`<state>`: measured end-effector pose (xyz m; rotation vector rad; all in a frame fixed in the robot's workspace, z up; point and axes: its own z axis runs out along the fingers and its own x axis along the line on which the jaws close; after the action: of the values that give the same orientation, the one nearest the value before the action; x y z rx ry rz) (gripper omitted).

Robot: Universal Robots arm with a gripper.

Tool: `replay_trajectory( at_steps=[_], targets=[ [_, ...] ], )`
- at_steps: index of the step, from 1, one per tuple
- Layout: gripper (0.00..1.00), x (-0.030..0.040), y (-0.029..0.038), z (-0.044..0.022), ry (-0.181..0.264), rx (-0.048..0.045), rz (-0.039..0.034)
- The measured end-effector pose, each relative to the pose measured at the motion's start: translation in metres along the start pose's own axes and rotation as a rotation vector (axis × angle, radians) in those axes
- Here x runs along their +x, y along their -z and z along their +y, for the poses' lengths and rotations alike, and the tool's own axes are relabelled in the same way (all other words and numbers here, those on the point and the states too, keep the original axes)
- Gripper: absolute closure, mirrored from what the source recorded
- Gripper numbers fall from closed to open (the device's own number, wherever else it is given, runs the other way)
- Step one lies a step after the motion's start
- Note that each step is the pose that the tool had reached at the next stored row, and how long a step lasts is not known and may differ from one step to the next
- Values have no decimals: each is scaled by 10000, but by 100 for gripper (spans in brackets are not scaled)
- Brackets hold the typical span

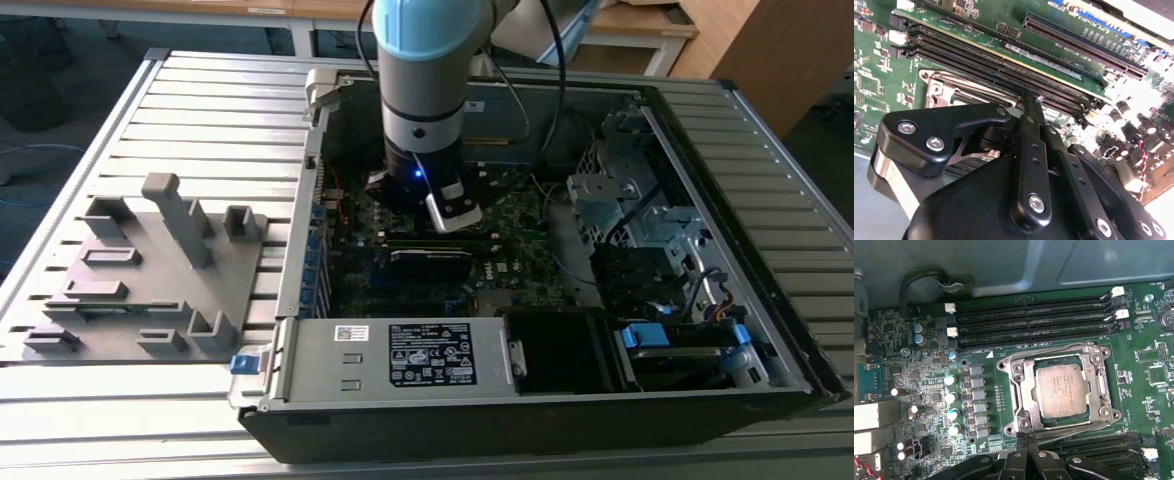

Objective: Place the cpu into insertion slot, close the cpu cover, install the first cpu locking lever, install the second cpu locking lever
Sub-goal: 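Install the second cpu locking lever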

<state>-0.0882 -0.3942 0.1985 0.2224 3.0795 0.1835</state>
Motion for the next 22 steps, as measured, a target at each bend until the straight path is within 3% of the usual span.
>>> replay_trajectory(
  at_steps=[6, 14, 22],
  targets=[
    [90, 11, -13, -4, -20, -344, 49],
    [90, 18, -38, -9, -28, -505, 73],
    [90, 60, -43, -16, -32, -566, 80]
  ],
)
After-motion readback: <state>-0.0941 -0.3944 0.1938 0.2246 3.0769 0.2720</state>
